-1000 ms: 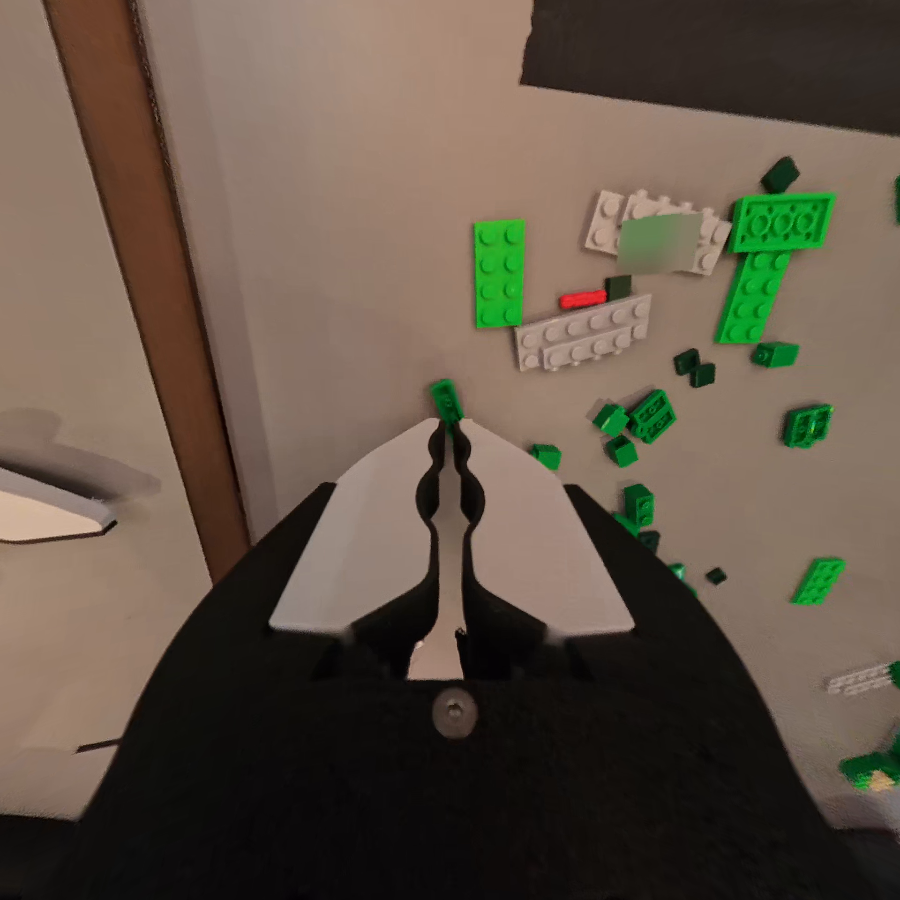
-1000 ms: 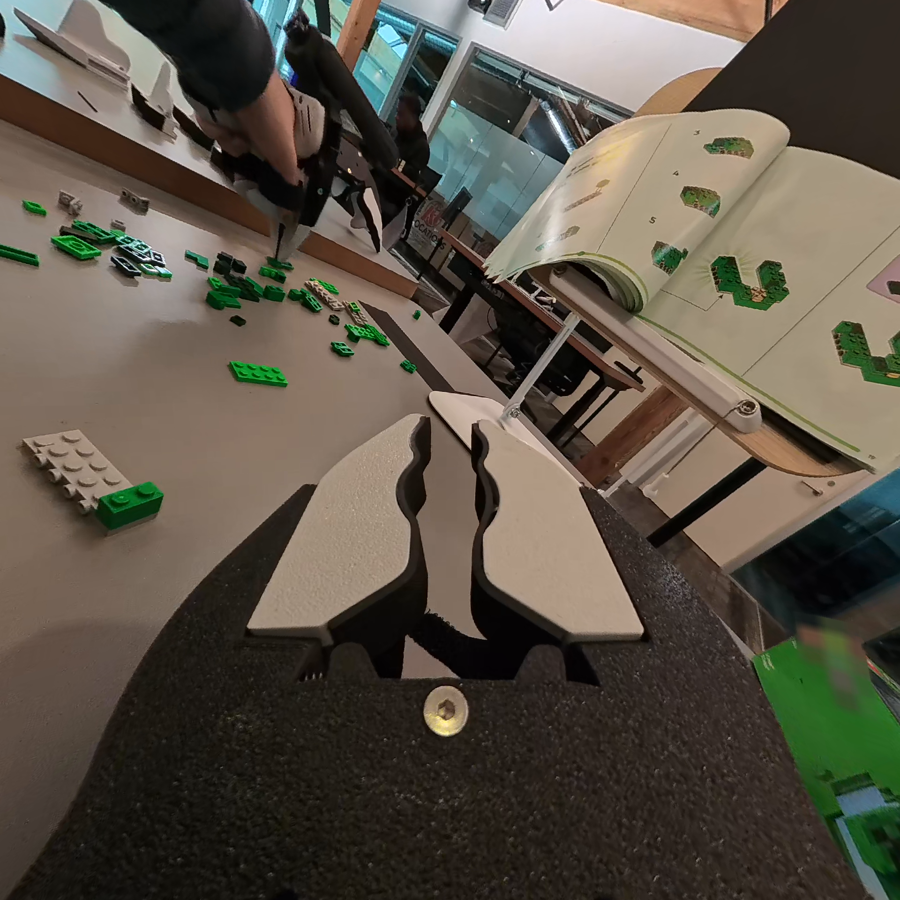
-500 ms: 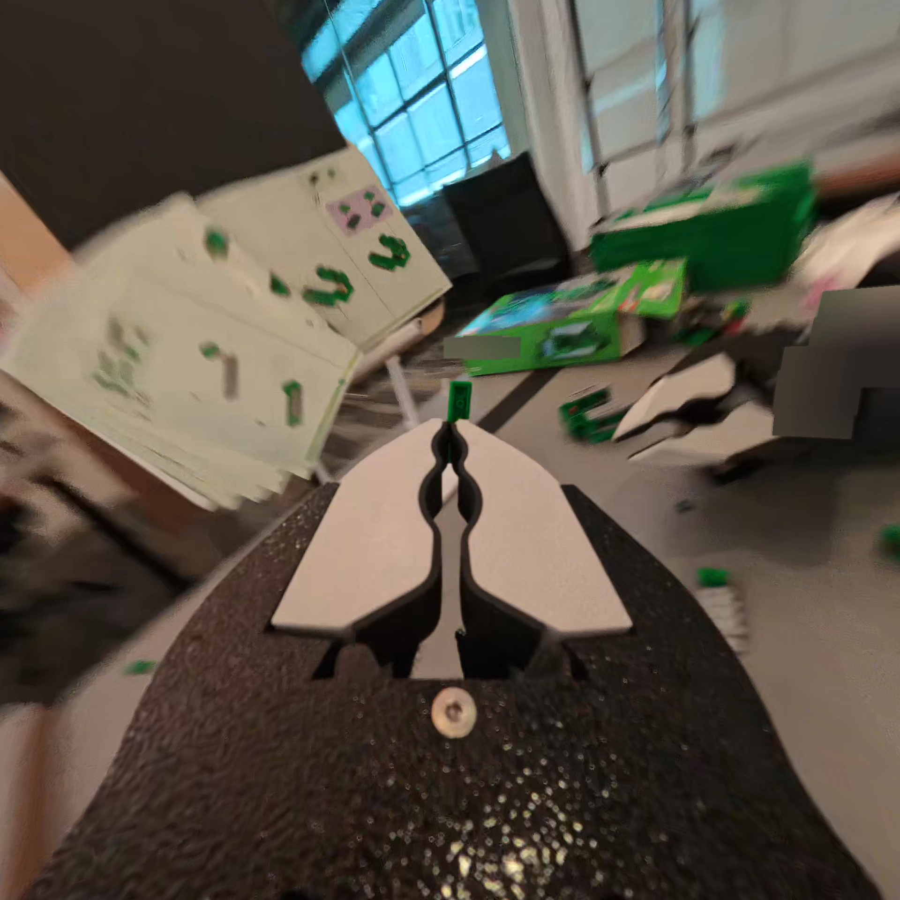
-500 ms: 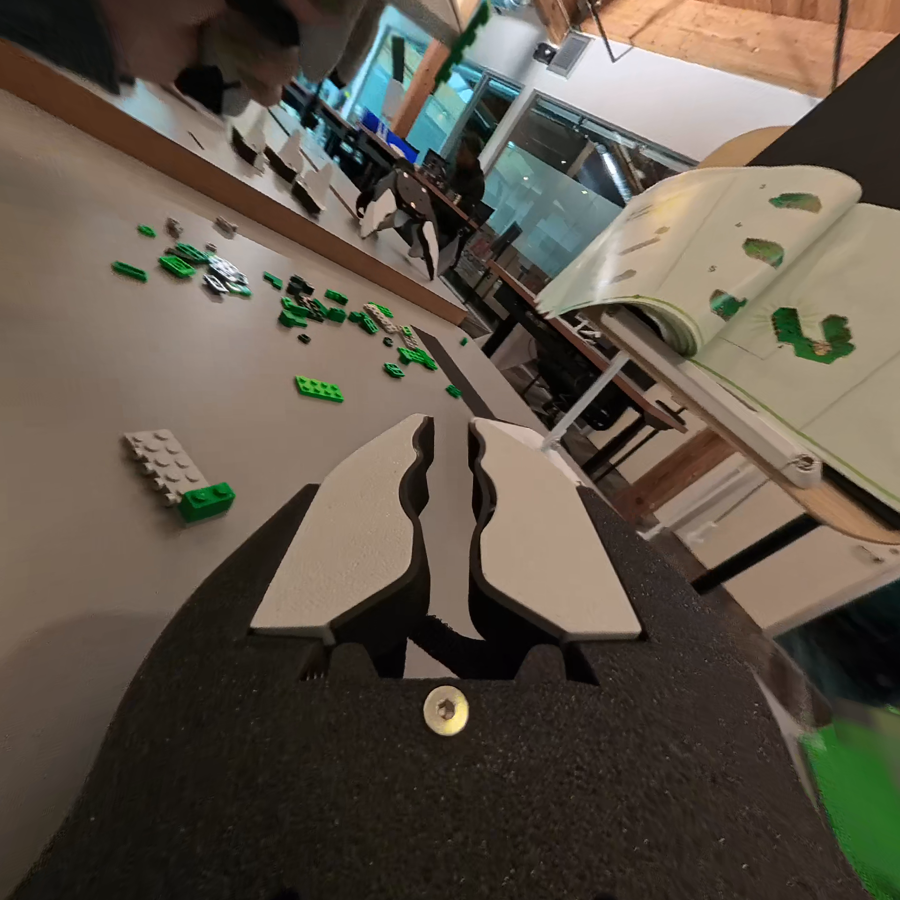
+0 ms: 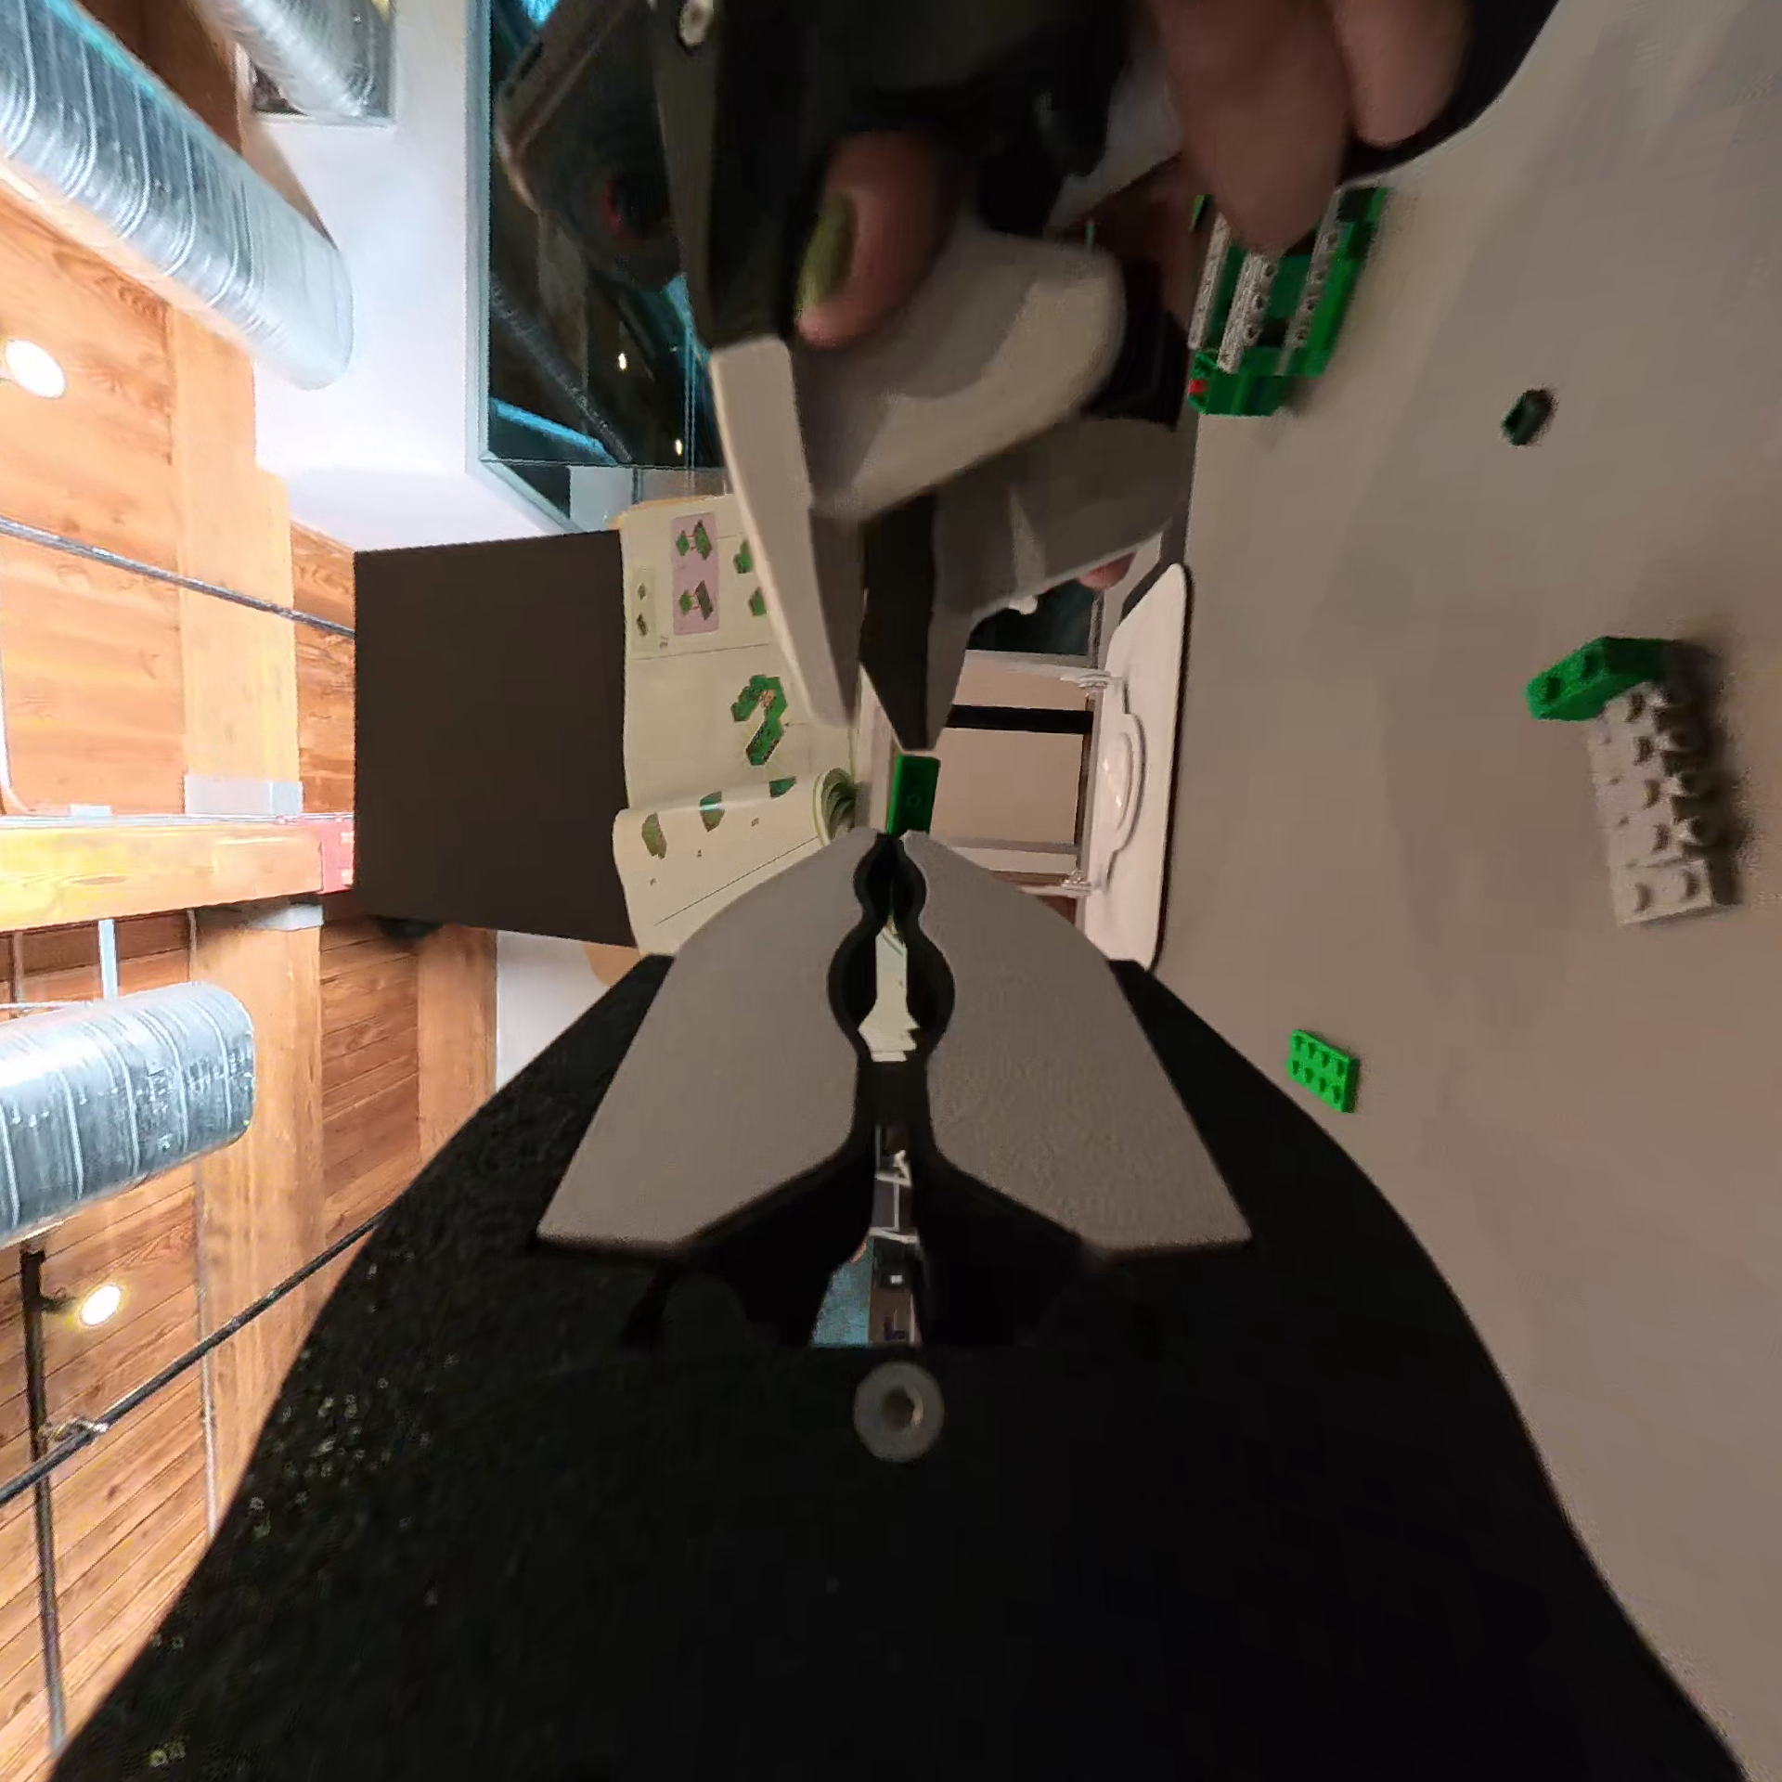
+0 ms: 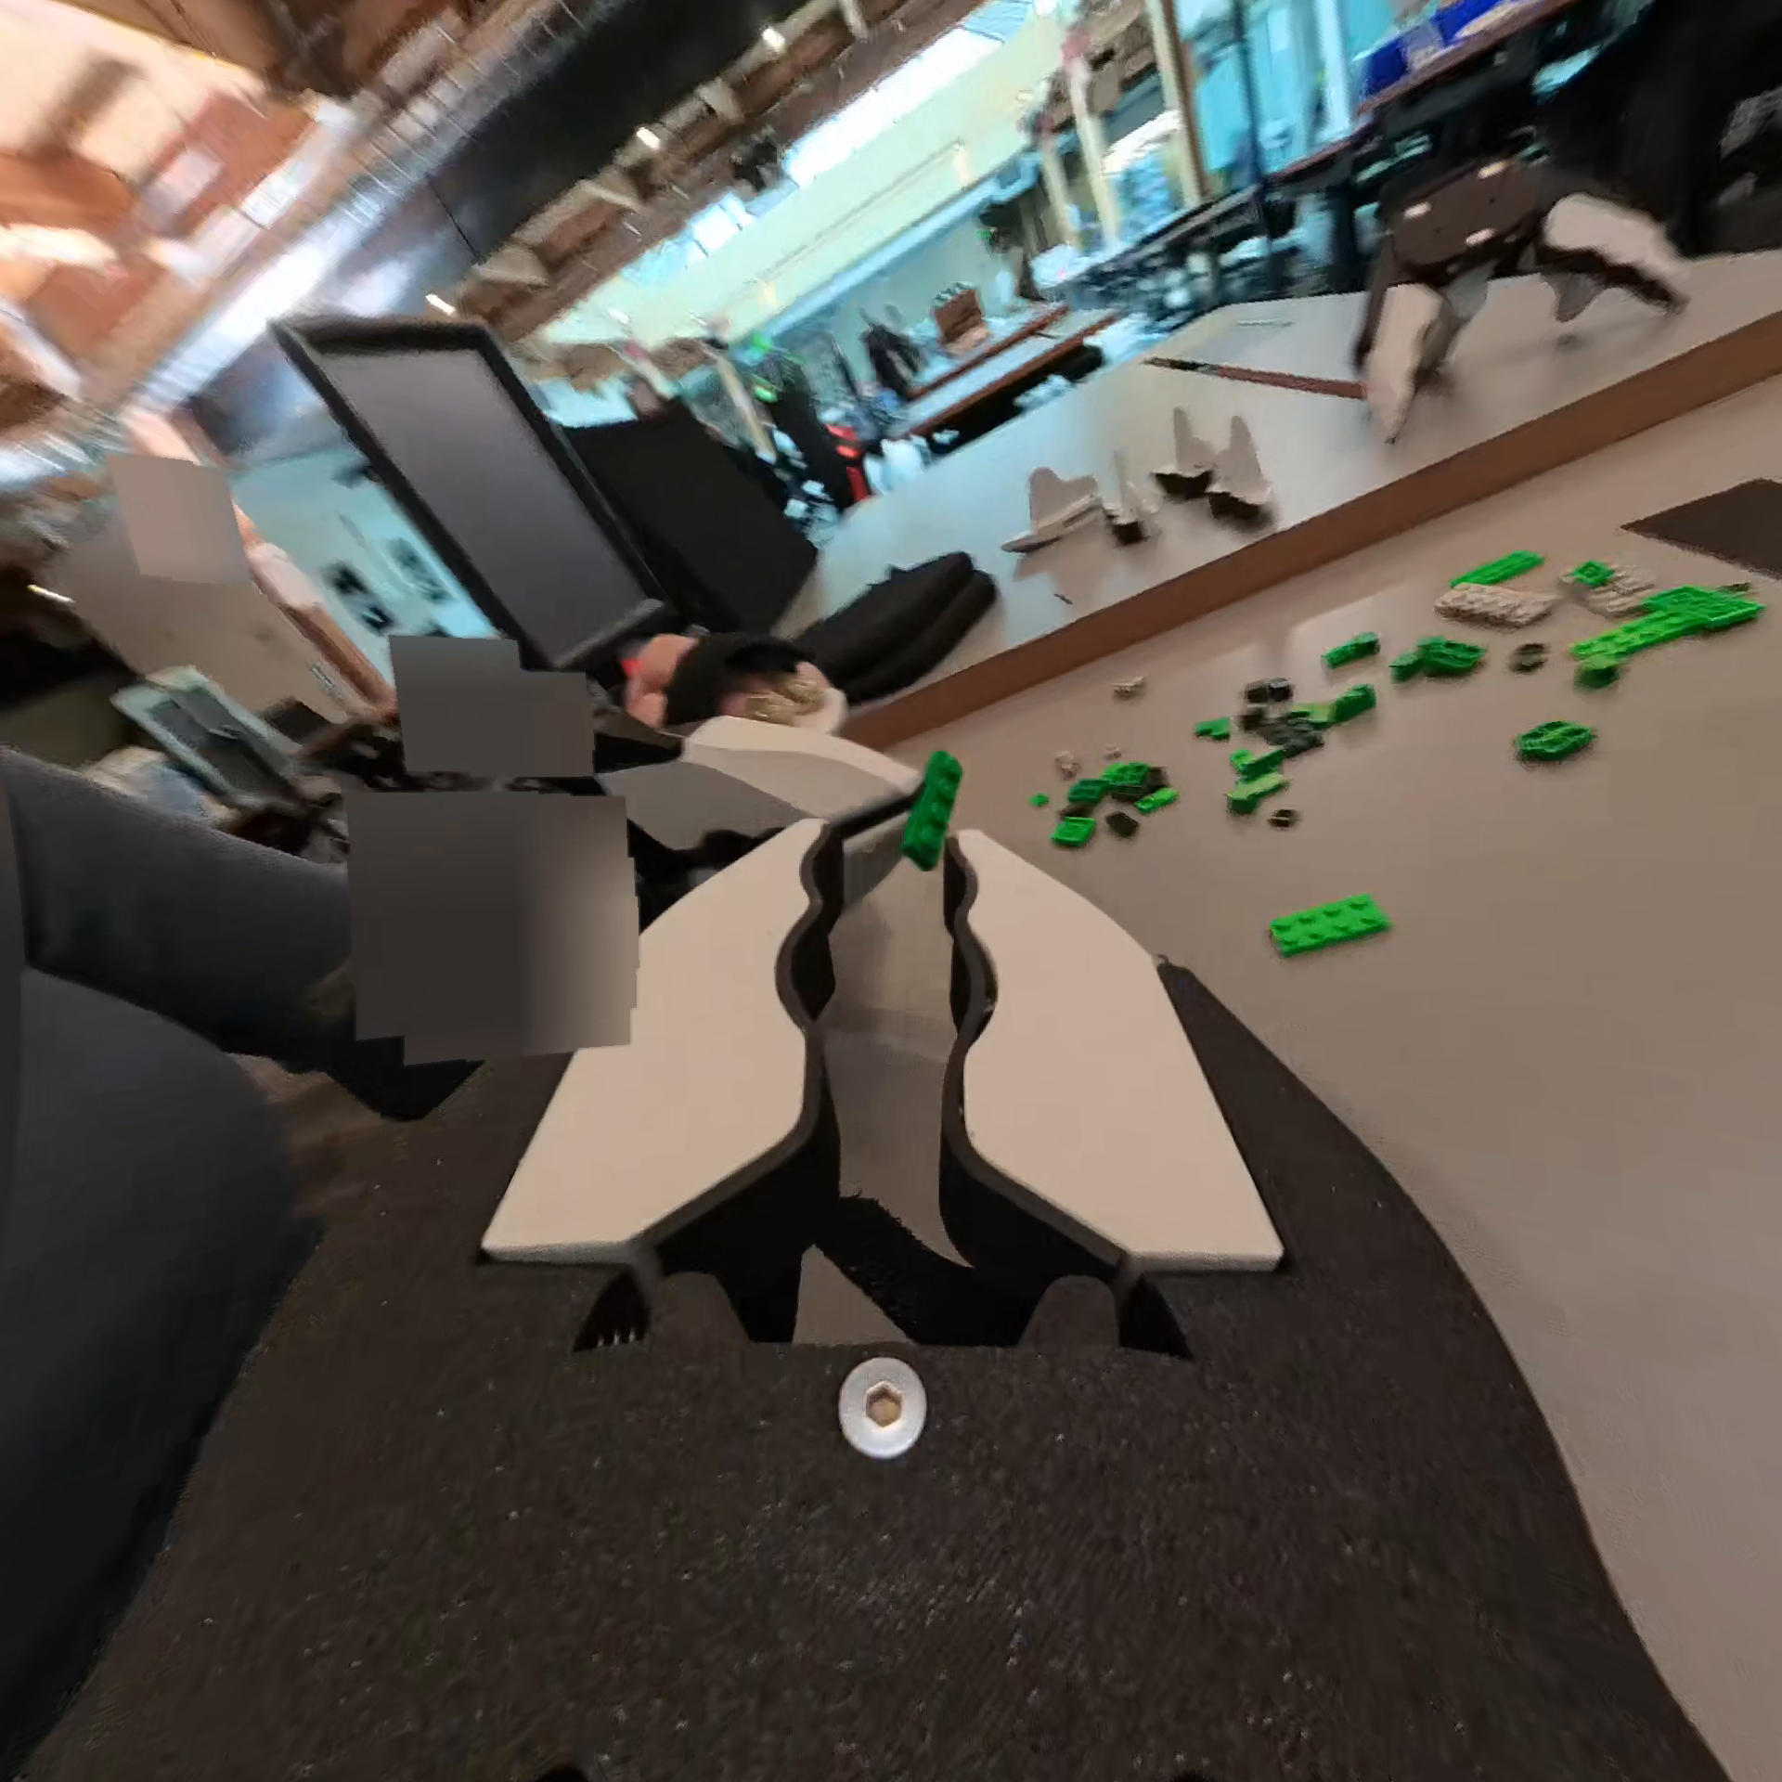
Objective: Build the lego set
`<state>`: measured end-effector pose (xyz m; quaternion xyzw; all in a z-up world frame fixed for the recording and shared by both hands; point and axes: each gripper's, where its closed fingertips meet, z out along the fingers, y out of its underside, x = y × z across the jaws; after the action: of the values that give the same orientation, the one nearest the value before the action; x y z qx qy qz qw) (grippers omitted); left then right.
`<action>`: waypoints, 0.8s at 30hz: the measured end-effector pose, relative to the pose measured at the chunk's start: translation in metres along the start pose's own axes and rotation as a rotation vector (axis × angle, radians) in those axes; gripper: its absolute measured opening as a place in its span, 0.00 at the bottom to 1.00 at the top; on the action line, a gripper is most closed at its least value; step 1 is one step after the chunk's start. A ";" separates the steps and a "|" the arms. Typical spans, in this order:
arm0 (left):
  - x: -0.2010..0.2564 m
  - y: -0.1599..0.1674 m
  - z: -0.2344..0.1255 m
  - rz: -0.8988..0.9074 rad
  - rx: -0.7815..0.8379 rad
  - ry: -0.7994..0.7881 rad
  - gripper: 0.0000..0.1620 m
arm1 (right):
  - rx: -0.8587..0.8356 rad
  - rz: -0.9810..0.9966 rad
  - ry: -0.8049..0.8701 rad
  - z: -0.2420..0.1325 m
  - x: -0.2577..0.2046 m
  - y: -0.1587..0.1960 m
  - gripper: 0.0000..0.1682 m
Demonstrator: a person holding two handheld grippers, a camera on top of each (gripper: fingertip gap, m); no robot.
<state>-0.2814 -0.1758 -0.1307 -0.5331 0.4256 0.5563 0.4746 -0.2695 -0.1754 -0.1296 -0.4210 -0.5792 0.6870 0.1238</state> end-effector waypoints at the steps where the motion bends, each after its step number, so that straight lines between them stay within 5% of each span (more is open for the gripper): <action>1: 0.001 -0.001 0.000 -0.010 0.005 0.004 0.00 | -0.013 -0.065 0.052 0.000 0.005 0.003 0.11; 10: 0.003 -0.001 0.002 -0.056 0.011 0.013 0.00 | -0.099 -0.493 0.223 0.002 0.005 0.007 0.01; 22: 0.021 -0.001 0.001 -0.178 -0.001 0.080 0.00 | -0.188 -0.606 0.237 0.005 0.008 0.023 0.00; 24: 0.023 -0.001 0.001 -0.171 -0.008 0.086 0.00 | -0.221 -0.604 0.264 0.007 0.012 0.028 0.07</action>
<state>-0.2801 -0.1727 -0.1535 -0.5926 0.3963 0.4922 0.4995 -0.2731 -0.1802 -0.1601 -0.3265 -0.7276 0.4921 0.3490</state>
